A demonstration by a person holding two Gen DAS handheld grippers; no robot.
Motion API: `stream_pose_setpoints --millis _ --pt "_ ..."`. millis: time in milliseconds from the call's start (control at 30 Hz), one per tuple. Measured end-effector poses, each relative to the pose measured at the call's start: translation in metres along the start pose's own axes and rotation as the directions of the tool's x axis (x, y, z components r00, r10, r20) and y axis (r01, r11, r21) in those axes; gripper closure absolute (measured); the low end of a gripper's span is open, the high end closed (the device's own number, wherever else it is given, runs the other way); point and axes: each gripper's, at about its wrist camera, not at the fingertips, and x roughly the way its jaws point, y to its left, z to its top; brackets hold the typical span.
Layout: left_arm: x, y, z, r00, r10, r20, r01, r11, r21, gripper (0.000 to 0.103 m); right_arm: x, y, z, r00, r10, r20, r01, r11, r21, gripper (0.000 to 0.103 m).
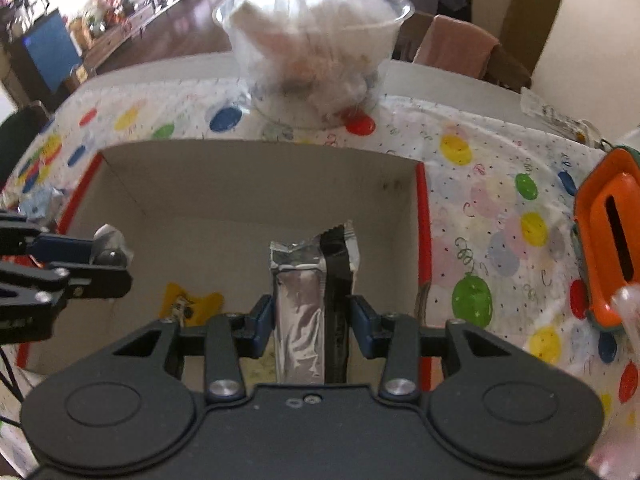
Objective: Organize snacks
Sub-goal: 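Carry the dark candy and silver bar over the red box with both grippers, then open both grippers to drop the candy and silver bar into the box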
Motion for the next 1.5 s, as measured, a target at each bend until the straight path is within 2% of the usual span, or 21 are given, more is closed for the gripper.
stream_pose_setpoints --millis 200,367,533,700,833,1000,1333,1400,1500 --pt "0.024 -0.008 0.003 0.997 0.026 -0.077 -0.024 0.999 0.021 0.072 0.016 0.002 0.005 0.999 0.003 -0.042 -0.006 0.998 -0.068 0.063" --pt "0.04 -0.017 0.005 0.99 0.056 -0.131 -0.048 0.997 0.065 0.072 0.024 0.001 0.004 0.998 0.008 -0.06 -0.013 0.997 -0.077 0.064" --pt "0.046 -0.015 0.008 0.985 0.087 -0.152 -0.078 0.995 0.063 0.072 0.025 0.0 0.003 0.998 0.018 -0.06 -0.022 0.997 -0.079 0.064" --pt "0.047 -0.011 0.007 0.984 0.083 -0.159 -0.078 0.996 0.039 0.071 0.022 0.0 0.001 0.998 0.03 -0.048 -0.033 0.997 -0.071 0.062" --pt "0.042 -0.008 0.006 0.987 0.073 -0.141 -0.072 0.997 0.013 0.066 0.015 0.0 -0.002 0.998 0.05 -0.035 -0.052 0.997 -0.057 0.06" --pt "0.029 -0.005 0.002 0.994 0.033 -0.105 -0.035 0.999 -0.019 0.05 0.005 0.002 -0.008 0.998 0.06 -0.016 -0.06 0.997 -0.05 0.058" --pt "-0.007 0.001 -0.009 1.0 0.031 0.0 -0.031 0.999 -0.037 0.049 -0.025 0.008 -0.014 0.994 0.103 0.044 -0.102 0.994 -0.025 0.053" --pt "-0.015 0.001 -0.012 0.999 0.04 0.024 -0.04 0.999 -0.035 0.048 -0.032 0.01 -0.015 0.992 0.106 0.062 -0.105 0.994 -0.026 0.051" --pt "-0.029 0.003 -0.016 0.997 0.047 0.06 -0.045 0.998 -0.038 0.045 -0.043 0.014 -0.017 0.988 0.121 0.098 -0.119 0.992 -0.026 0.035"
